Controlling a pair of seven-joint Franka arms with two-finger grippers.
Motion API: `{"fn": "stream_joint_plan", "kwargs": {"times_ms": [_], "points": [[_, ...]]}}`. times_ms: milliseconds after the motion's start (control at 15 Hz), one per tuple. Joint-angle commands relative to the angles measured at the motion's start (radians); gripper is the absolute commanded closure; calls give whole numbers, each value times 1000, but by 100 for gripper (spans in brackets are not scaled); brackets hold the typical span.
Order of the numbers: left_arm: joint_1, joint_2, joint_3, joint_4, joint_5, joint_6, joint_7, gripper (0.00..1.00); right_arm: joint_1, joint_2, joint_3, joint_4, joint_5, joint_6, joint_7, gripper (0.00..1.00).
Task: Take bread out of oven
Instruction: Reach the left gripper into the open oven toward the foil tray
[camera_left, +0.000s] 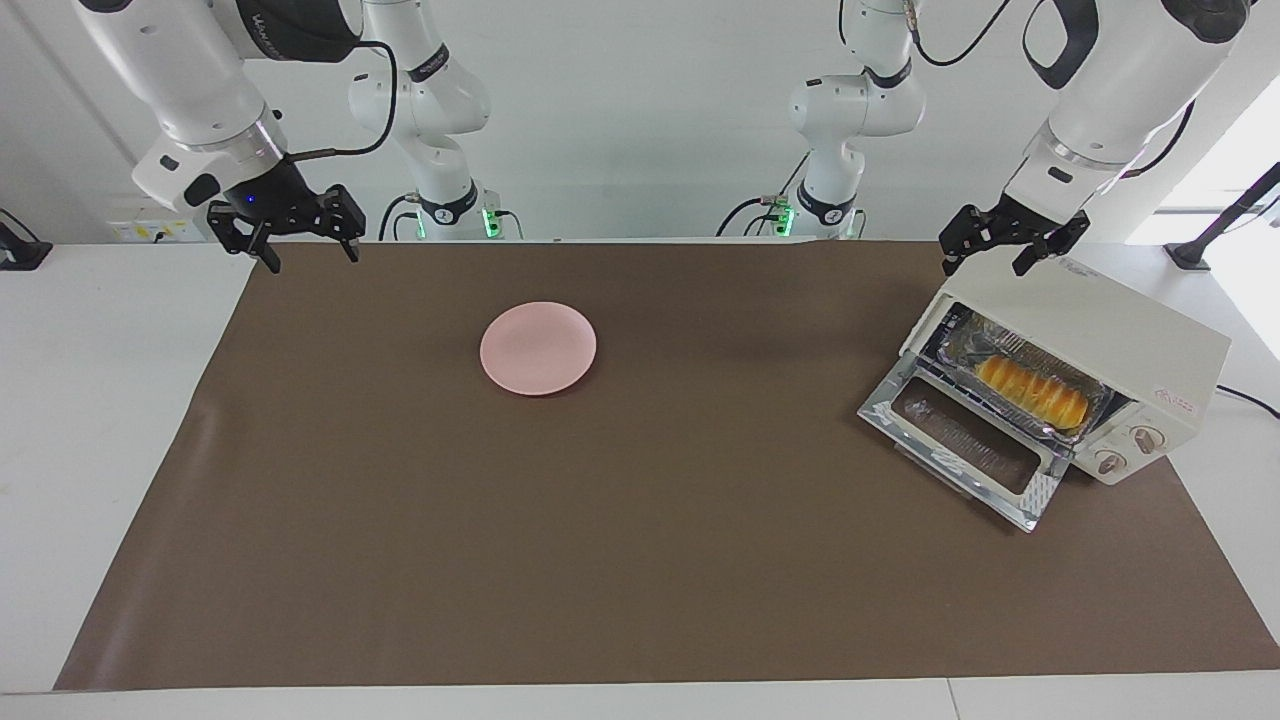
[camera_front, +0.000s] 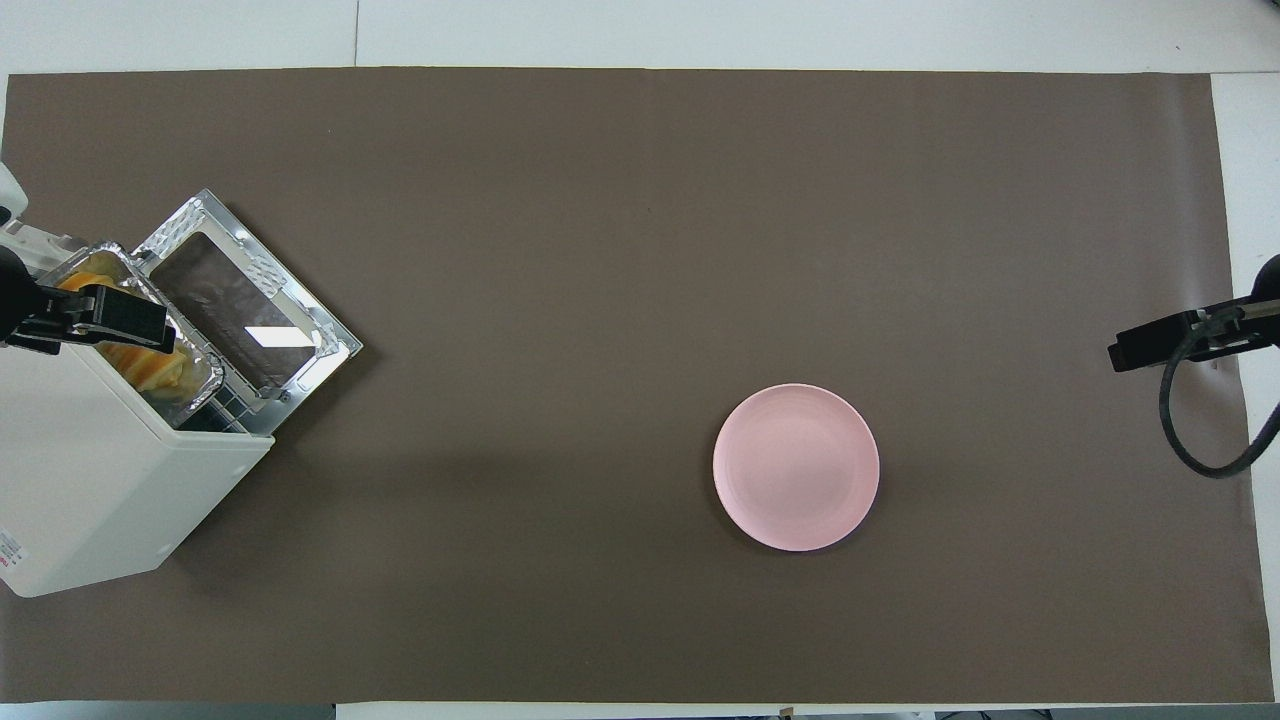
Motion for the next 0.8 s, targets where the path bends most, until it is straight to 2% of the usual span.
{"fn": "stream_joint_plan", "kwargs": {"times_ms": [0, 400, 600, 667, 733], "points": [[-1, -11, 4, -6, 7, 16, 1, 0, -20, 0, 14, 1, 9, -12, 1, 0], [-9, -14, 8, -5, 13, 16, -7, 0, -20, 0, 14, 1, 9, -12, 2, 0], [-3, 1, 10, 14, 16, 60, -129, 0, -21, 2, 14, 1, 9, -12, 2, 0], [-9, 43, 11, 49, 18, 30, -167, 0, -21, 2, 14, 2, 9, -12, 2, 0], [-9, 122, 14, 149, 20, -30, -222, 0, -21, 2, 14, 1, 9, -12, 4, 0]]}}
